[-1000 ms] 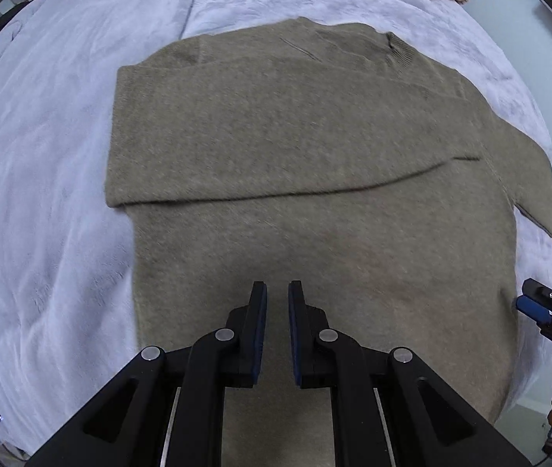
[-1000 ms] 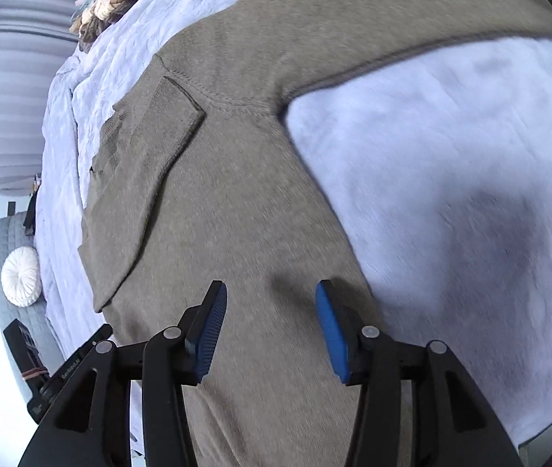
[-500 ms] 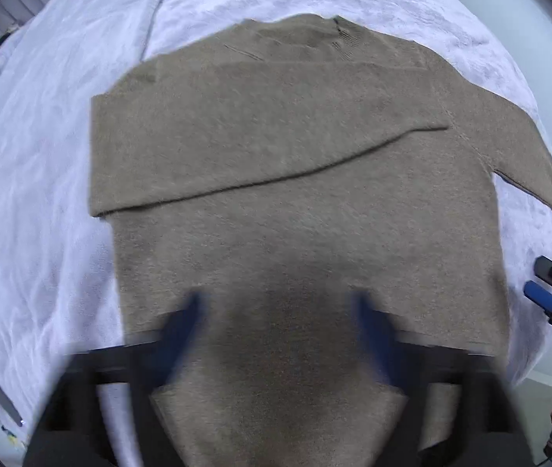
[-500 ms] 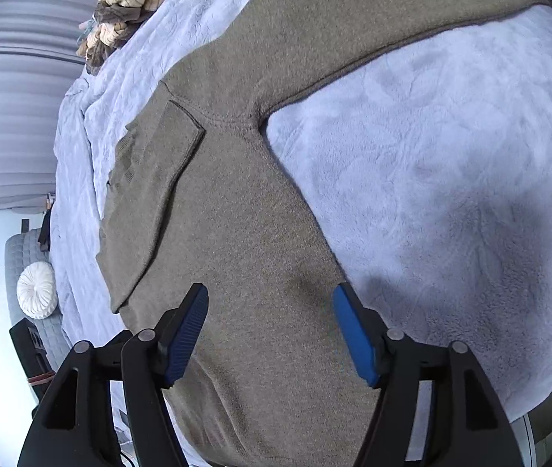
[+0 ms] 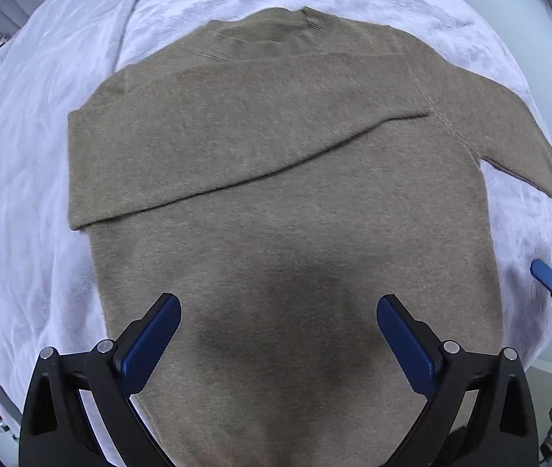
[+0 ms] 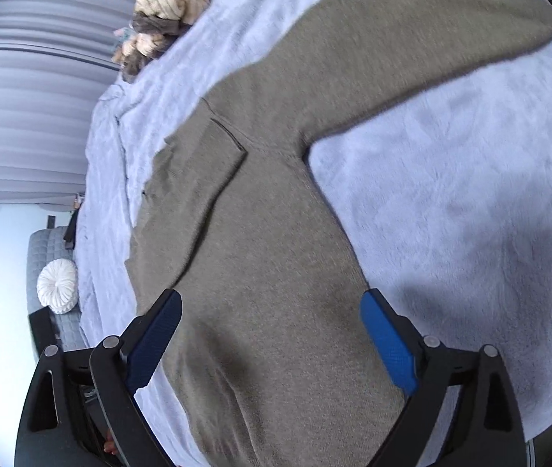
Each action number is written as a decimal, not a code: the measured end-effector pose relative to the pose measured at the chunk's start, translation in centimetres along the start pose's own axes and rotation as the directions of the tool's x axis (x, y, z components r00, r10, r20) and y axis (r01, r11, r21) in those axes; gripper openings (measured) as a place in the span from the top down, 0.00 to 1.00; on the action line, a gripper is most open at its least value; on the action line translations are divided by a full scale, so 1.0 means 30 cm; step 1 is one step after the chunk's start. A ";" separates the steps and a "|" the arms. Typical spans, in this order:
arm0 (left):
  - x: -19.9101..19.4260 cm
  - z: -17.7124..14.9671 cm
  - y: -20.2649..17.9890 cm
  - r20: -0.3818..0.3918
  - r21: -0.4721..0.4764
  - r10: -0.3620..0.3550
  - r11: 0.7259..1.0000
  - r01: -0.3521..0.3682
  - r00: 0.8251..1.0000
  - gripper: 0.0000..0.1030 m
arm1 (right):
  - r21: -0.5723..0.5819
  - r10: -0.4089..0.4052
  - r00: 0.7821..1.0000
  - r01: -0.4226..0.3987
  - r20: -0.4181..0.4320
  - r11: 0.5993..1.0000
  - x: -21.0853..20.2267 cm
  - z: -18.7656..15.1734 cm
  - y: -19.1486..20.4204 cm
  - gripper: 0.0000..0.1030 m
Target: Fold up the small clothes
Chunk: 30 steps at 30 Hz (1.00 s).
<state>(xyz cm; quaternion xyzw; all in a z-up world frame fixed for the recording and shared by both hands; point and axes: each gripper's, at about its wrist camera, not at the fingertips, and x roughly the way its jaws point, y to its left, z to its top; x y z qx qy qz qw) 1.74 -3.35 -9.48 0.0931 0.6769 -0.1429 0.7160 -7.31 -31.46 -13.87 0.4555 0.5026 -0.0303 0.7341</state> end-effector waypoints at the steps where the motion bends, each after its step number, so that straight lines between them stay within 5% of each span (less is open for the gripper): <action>1: 0.003 -0.002 -0.014 -0.006 0.007 -0.013 1.000 0.013 1.000 0.02 | 0.001 0.007 1.000 -0.007 0.003 1.000 -0.007 0.009 -0.006 0.08; 7: 0.012 0.000 -0.097 -0.010 0.026 -0.021 0.999 0.022 1.000 0.02 | 0.095 0.015 1.000 -0.016 0.010 0.995 -0.046 0.056 -0.114 0.08; 15: 0.032 0.030 -0.226 0.002 0.054 -0.035 0.998 0.035 0.999 0.02 | 0.247 -0.024 0.992 -0.007 0.122 0.969 -0.180 0.162 -0.363 0.08; 30: 0.111 0.158 -0.501 0.059 0.096 -0.086 0.992 0.080 0.995 0.02 | 0.421 -0.063 0.938 -0.093 0.342 0.902 -0.337 0.435 -0.709 0.08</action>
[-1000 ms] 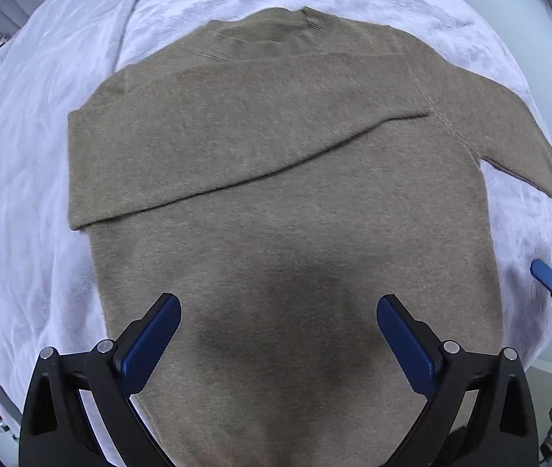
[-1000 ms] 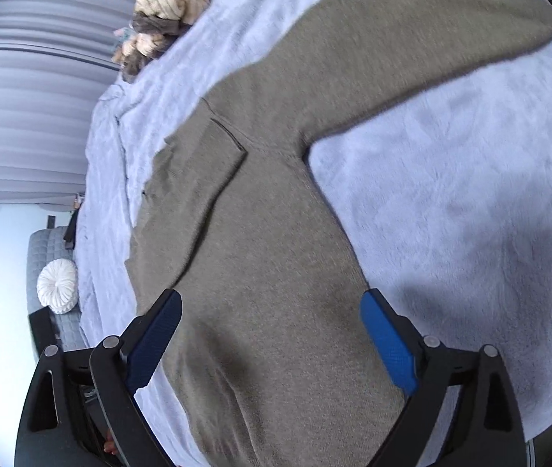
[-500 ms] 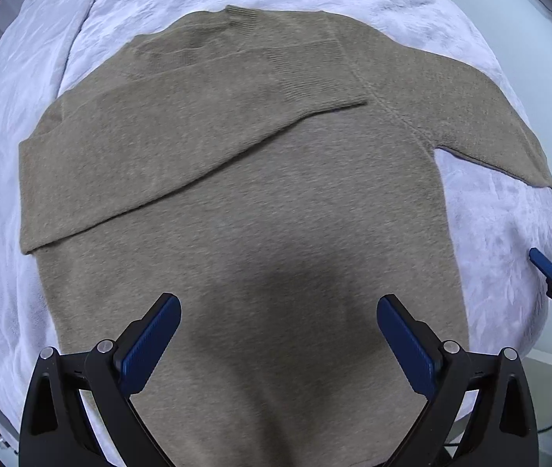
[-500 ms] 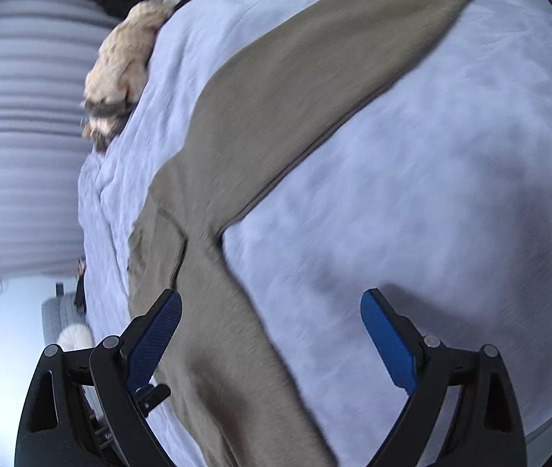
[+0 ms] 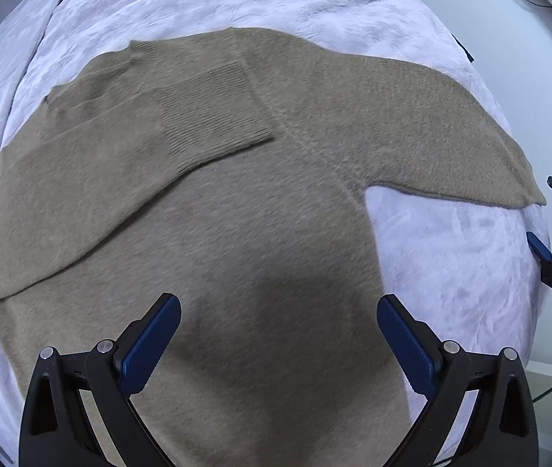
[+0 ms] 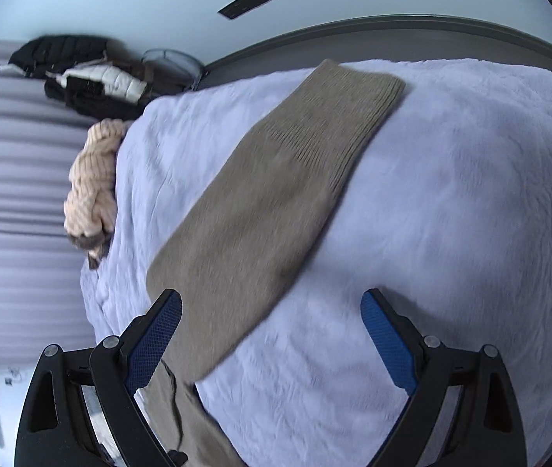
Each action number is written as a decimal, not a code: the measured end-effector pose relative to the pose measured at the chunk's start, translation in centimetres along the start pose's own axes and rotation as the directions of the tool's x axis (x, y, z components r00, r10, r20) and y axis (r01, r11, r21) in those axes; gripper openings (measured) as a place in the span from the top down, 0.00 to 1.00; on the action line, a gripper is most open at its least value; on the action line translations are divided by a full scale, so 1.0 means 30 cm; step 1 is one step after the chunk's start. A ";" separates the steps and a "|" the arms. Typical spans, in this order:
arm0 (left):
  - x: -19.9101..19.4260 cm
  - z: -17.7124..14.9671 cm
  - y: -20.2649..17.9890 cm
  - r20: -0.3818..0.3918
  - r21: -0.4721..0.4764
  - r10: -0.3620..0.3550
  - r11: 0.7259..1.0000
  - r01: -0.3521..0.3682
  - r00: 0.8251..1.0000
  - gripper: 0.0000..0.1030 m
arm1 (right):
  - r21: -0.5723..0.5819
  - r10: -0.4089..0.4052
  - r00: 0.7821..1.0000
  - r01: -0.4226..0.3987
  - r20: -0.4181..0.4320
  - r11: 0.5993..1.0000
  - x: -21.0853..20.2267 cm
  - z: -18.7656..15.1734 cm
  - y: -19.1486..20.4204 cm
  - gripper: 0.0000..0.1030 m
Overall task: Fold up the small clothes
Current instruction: 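Grasp the other sleeve cuff with the right tool and lift it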
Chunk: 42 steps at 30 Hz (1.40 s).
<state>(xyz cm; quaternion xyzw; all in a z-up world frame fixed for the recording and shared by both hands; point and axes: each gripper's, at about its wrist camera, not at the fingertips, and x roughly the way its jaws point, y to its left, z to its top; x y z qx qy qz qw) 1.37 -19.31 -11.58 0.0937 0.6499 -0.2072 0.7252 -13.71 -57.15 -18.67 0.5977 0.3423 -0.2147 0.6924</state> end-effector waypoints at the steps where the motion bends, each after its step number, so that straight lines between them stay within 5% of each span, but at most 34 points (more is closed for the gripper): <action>1: 0.010 0.008 -0.012 0.008 -0.003 -0.002 1.000 0.002 1.000 0.02 | 0.018 0.010 1.000 -0.010 0.008 1.000 0.007 0.016 -0.009 0.08; 16: 0.096 0.164 -0.069 0.076 -0.041 -0.013 0.999 0.016 0.997 0.02 | 0.151 0.155 0.985 -0.165 0.080 0.975 0.086 0.148 -0.021 0.13; 18: 0.084 0.177 -0.057 0.096 -0.051 -0.004 0.999 0.009 0.995 0.02 | 0.197 0.151 0.987 -0.159 0.055 0.967 0.105 0.153 -0.039 0.54; 19: 0.081 0.181 -0.044 0.102 -0.055 -0.001 0.998 0.007 0.995 0.02 | 0.223 0.155 0.987 -0.160 0.036 0.962 0.119 0.155 -0.054 0.95; 24: 0.064 0.193 0.040 0.130 -0.100 0.015 0.995 -0.001 0.991 0.02 | 0.193 0.276 0.959 -0.282 0.060 0.940 0.108 0.136 -0.007 0.94; 32: 0.026 0.142 0.255 0.166 -0.202 0.064 0.979 -0.029 0.984 0.02 | -0.206 0.380 0.911 -0.407 -0.158 0.890 0.157 -0.010 0.512 0.94; 38: -0.027 0.054 0.510 0.198 -0.318 0.121 0.947 -0.053 0.973 0.02 | -0.472 0.293 0.868 -0.469 -0.400 0.746 0.362 -0.378 0.923 0.94; 42: -0.044 -0.016 0.685 0.193 -0.409 0.159 0.910 -0.068 0.968 0.02 | -0.535 0.166 0.821 -0.495 -0.547 0.684 0.588 -0.706 1.038 0.94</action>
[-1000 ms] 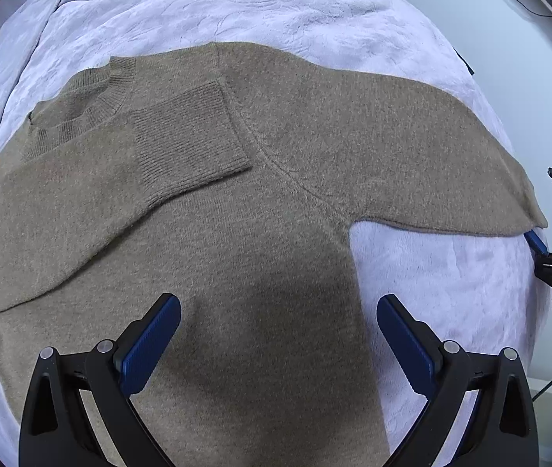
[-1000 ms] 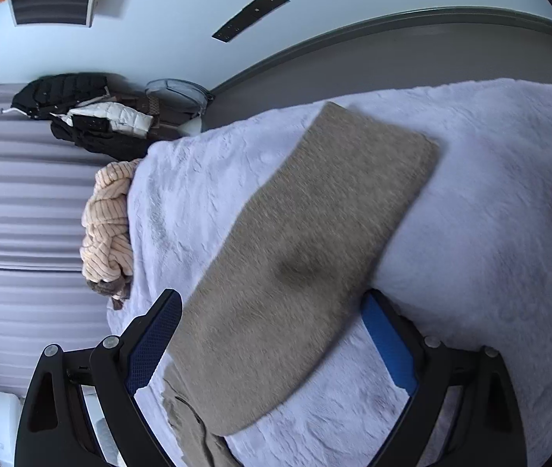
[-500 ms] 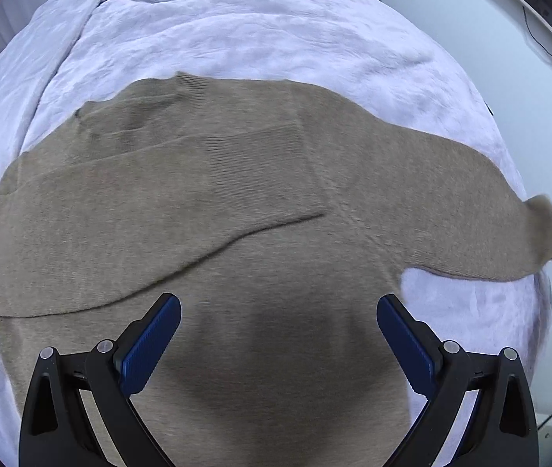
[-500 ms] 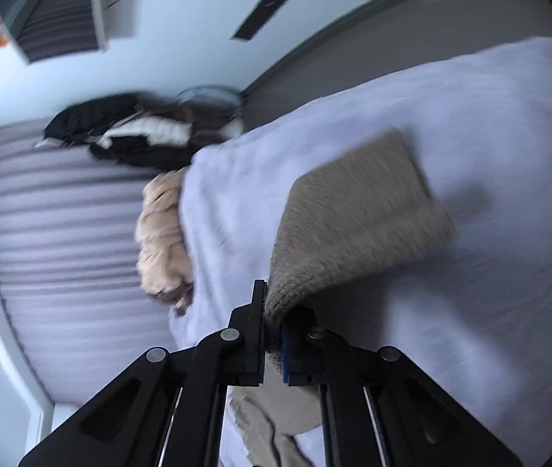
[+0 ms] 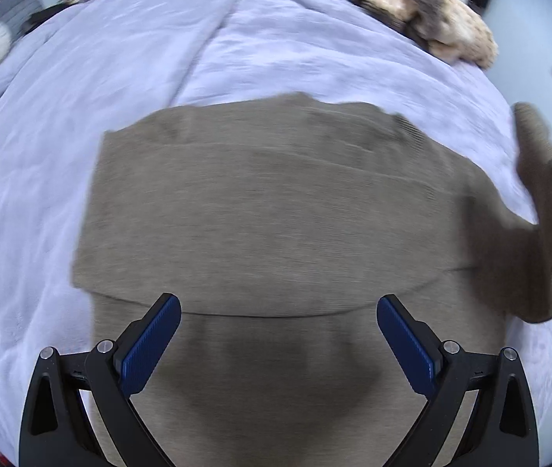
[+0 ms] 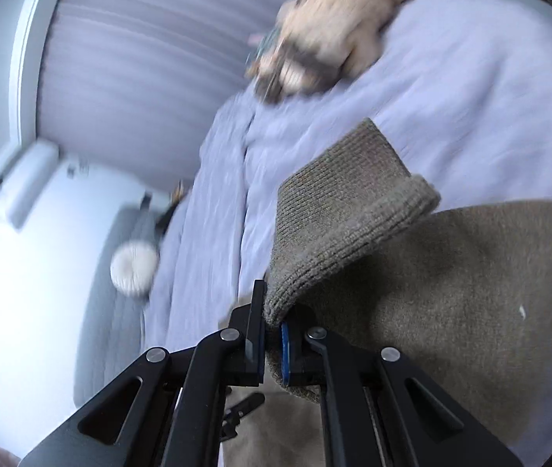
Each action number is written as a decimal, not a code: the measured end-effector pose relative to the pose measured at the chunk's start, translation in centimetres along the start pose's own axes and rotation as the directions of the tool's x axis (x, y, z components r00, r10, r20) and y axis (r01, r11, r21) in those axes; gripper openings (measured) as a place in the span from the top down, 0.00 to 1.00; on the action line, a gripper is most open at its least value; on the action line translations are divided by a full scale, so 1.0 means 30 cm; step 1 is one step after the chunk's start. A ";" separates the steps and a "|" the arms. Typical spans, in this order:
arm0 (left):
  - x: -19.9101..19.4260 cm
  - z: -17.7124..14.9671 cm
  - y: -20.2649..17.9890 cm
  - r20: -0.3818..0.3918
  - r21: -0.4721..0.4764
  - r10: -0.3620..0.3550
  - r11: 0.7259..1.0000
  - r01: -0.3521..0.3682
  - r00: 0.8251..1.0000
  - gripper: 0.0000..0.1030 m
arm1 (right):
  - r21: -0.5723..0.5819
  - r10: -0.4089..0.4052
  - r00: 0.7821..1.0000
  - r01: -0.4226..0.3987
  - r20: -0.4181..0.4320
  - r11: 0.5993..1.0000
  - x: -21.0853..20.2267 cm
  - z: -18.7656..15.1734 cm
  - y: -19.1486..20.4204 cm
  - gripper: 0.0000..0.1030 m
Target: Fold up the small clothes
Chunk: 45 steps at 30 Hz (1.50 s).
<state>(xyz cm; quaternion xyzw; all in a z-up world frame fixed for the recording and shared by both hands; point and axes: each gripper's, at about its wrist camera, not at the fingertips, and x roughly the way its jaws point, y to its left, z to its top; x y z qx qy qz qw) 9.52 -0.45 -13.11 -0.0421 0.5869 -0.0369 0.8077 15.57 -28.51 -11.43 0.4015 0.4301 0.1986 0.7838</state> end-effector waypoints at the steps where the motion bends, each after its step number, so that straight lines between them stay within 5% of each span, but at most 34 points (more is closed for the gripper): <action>1: 0.009 -0.003 0.042 -0.003 -0.025 0.011 1.000 -0.011 1.000 0.02 | -0.007 -0.007 0.999 0.006 -0.048 1.000 0.097 -0.029 0.016 0.94; 5: 0.023 -0.007 0.174 -0.010 -0.071 0.034 0.997 -0.035 0.999 0.02 | -0.044 -0.122 0.972 0.115 -0.203 0.992 0.400 -0.141 0.015 0.90; 7: 0.027 -0.013 0.227 -0.011 -0.089 0.030 0.996 -0.031 0.999 0.02 | -0.036 -0.204 0.944 0.202 -0.259 0.979 0.481 -0.182 -0.021 0.90; 9: 0.025 -0.020 0.272 -0.006 -0.104 0.019 0.994 -0.020 1.000 0.02 | 0.003 -0.214 0.942 0.222 -0.260 0.975 0.484 -0.198 -0.040 0.87; 11: 0.018 -0.027 0.307 -0.004 -0.112 0.005 0.994 -0.005 1.000 0.02 | 0.037 -0.233 0.949 0.246 -0.211 0.969 0.443 -0.197 -0.053 0.67; 15: -0.001 -0.019 0.357 0.018 -0.126 -0.031 0.991 0.033 0.999 0.02 | 0.078 -0.247 0.960 0.258 -0.129 0.963 0.399 -0.126 -0.045 0.75; 16: -0.019 -0.025 0.376 0.026 -0.131 -0.042 0.990 0.045 0.999 0.02 | 0.049 -0.241 0.961 0.249 -0.133 0.967 0.419 -0.111 -0.023 0.86; 18: -0.030 -0.016 0.402 0.041 -0.145 -0.075 0.986 0.080 0.996 0.02 | -0.065 -0.234 0.959 0.227 -0.161 0.972 0.452 -0.135 0.062 0.88; 22: -0.040 0.000 0.422 0.047 -0.138 -0.128 0.981 0.133 0.991 0.02 | -0.271 -0.270 0.909 0.186 -0.318 0.945 0.577 -0.255 0.164 0.85; 25: -0.018 0.013 0.400 0.026 -0.135 -0.178 0.975 0.179 0.984 0.02 | -0.343 -0.364 0.859 0.240 -0.360 0.908 0.593 -0.334 0.166 0.79; 27: -0.002 0.021 0.378 0.010 -0.135 -0.213 0.968 0.213 0.977 0.02 | -0.290 -0.335 0.869 0.236 -0.364 0.928 0.532 -0.348 0.134 0.57; 29: 0.021 0.034 0.340 -0.008 -0.132 -0.251 0.960 0.248 0.968 0.02 | -0.214 -0.311 0.886 0.248 -0.343 0.945 0.427 -0.348 0.078 0.48; 34: 0.121 0.072 0.236 -0.079 -0.155 -0.354 0.928 0.339 0.932 0.02 | 0.040 -0.286 0.923 0.306 -0.256 0.951 0.133 -0.353 -0.111 0.48; 38: 0.166 0.097 0.159 -0.088 -0.157 -0.366 0.923 0.350 0.926 0.04 | 0.304 -0.268 0.954 0.297 -0.137 0.905 -0.095 -0.377 -0.308 0.42; 39: 0.167 0.102 0.148 -0.082 -0.163 -0.379 0.918 0.363 0.922 0.09 | 0.363 -0.256 0.961 0.277 -0.106 0.890 -0.138 -0.394 -0.350 0.42; 40: 0.168 0.107 0.134 -0.077 -0.172 -0.394 0.910 0.377 0.916 0.32 | 0.430 -0.234 0.970 0.238 -0.065 0.871 -0.177 -0.406 -0.396 0.42; 41: 0.175 0.114 0.124 -0.086 -0.177 -0.409 0.904 0.390 0.908 0.73 | 0.474 -0.213 0.977 0.202 -0.031 0.857 -0.198 -0.416 -0.425 0.42; 42: 0.187 0.120 0.116 -0.104 -0.183 -0.428 0.896 0.405 0.898 0.94 | 0.512 -0.191 0.982 0.162 0.004 0.844 -0.213 -0.422 -0.453 0.42; 45: 0.144 0.143 0.113 -0.065 -0.171 -0.455 0.882 0.439 0.888 0.93 | 0.562 -0.163 0.984 0.092 0.078 0.822 -0.203 -0.412 -0.484 0.42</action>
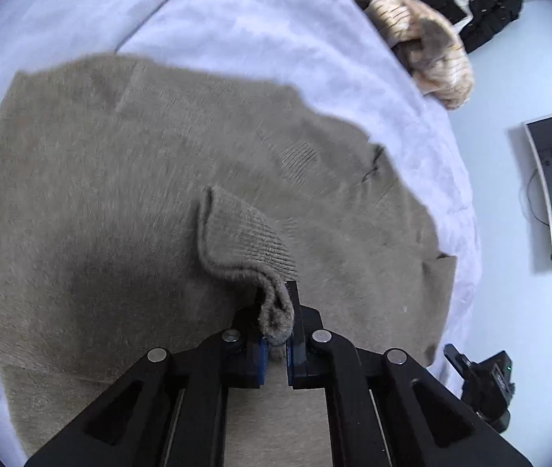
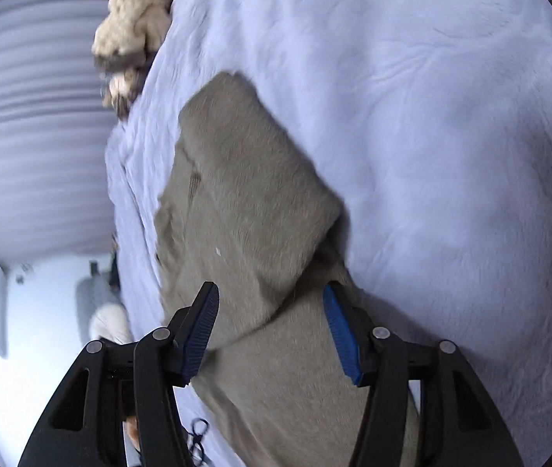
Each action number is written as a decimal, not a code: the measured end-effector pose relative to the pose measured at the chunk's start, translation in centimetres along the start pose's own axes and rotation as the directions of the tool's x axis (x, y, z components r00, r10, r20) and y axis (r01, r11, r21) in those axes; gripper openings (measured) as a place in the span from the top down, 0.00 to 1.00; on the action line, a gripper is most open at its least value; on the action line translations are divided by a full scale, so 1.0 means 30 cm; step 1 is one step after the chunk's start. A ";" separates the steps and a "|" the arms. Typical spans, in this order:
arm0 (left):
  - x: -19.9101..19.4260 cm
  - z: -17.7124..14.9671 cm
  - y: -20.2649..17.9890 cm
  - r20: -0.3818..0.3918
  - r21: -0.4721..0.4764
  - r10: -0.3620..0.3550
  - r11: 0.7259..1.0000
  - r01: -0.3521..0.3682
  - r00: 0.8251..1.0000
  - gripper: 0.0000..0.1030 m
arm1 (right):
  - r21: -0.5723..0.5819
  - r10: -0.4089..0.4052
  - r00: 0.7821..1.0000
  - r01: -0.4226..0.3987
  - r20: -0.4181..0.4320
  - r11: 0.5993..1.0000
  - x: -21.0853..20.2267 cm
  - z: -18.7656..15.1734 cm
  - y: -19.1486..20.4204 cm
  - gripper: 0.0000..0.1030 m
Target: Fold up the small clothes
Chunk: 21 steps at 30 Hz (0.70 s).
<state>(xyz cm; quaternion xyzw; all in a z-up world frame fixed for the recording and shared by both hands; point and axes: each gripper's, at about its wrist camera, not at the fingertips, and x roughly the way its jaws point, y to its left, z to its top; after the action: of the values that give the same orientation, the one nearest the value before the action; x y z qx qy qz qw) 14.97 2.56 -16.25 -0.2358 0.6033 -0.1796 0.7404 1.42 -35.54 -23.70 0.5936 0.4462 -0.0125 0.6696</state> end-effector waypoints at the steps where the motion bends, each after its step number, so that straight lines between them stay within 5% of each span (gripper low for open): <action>1: -0.035 0.005 -0.011 0.029 0.011 -0.013 1.000 0.013 0.999 0.93 | 0.017 0.022 1.000 -0.022 0.010 1.000 0.004 0.013 -0.005 0.42; 4: -0.127 0.014 -0.013 0.086 0.031 -0.031 0.999 0.028 0.996 0.93 | 0.042 0.076 0.997 -0.077 0.033 0.996 0.011 0.043 0.000 0.48; 5: -0.146 0.013 -0.006 0.095 0.035 -0.027 0.999 0.024 0.995 0.93 | 0.024 0.091 0.995 -0.092 0.034 0.995 0.024 0.046 0.023 0.84; 6: -0.155 0.012 0.004 0.097 0.039 -0.017 0.999 0.014 0.995 0.93 | -0.016 0.086 0.996 -0.085 0.032 0.996 0.016 0.056 0.057 0.94; 9: -0.123 0.000 0.052 0.054 0.046 0.039 0.998 -0.042 0.998 0.93 | -0.128 0.030 0.999 -0.027 0.023 0.991 0.001 0.073 0.126 0.94; 11: -0.061 -0.020 0.081 0.009 0.057 0.097 0.994 -0.097 0.995 0.93 | -0.187 -0.100 0.995 0.102 0.021 0.977 0.018 0.079 0.125 0.94; 13: -0.011 -0.052 0.106 -0.023 0.054 0.127 0.991 -0.125 0.992 0.93 | -0.257 -0.273 0.962 0.267 0.011 0.929 0.048 0.079 0.104 0.94; 14: -0.007 -0.062 0.109 -0.012 0.053 0.131 0.990 -0.130 0.991 0.93 | -0.267 -0.280 0.960 0.264 -0.021 0.927 0.057 0.075 0.094 0.95; 18: -0.011 -0.061 0.106 0.003 0.042 0.129 0.991 -0.129 0.992 0.93 | -0.390 -0.265 0.963 0.229 -0.042 0.892 -0.006 0.043 0.167 0.72; 20: -0.007 -0.056 0.099 0.001 0.057 0.141 0.988 -0.141 0.990 0.93 | -0.451 -0.245 0.969 0.218 -0.002 0.865 -0.038 0.054 0.221 0.46; 21: -0.001 -0.053 0.094 0.001 0.064 0.147 0.987 -0.147 0.989 0.93 | -0.463 -0.249 0.968 0.228 0.017 0.856 -0.047 0.068 0.234 0.42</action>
<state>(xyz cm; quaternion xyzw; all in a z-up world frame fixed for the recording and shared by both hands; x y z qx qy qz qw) 13.37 4.69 -18.08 -0.1667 0.6142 -0.1440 0.7578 5.60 -35.83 -17.55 0.3577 0.5208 0.0240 0.7747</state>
